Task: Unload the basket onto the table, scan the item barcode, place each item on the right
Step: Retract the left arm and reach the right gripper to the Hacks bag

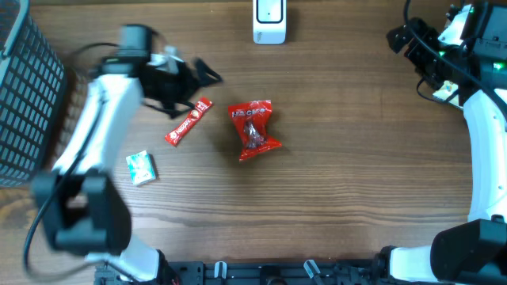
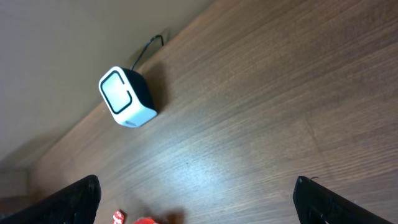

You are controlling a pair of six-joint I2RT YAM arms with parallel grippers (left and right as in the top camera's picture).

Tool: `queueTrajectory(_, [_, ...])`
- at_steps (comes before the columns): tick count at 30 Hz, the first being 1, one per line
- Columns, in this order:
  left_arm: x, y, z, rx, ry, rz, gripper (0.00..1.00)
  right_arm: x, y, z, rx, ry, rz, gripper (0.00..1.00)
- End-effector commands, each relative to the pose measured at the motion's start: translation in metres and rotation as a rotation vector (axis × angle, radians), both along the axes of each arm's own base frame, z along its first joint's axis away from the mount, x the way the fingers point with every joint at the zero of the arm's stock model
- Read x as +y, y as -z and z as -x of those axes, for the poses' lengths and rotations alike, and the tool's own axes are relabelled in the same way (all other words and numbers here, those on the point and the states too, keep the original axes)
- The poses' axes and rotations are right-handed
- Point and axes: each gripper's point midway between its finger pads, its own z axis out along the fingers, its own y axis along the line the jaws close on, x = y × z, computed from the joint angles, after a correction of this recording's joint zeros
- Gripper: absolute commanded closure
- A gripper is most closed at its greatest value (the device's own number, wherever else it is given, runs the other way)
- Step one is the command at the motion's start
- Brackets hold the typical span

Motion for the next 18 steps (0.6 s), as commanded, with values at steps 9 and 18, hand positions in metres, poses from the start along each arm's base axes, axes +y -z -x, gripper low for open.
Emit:
queueTrajectory(9, [0.163,-0.038,0.042,0.051,-0.444,-0.132,0.0,0.115,-0.007,0.017,-0.042,-0.435,-0.057,0.09])
queueTrajectory(18, [0.182,-0.034,0.05,0.083,-0.498,-0.152,0.0,0.176,0.036,0.076,0.118,-0.488,0.724,0.01])
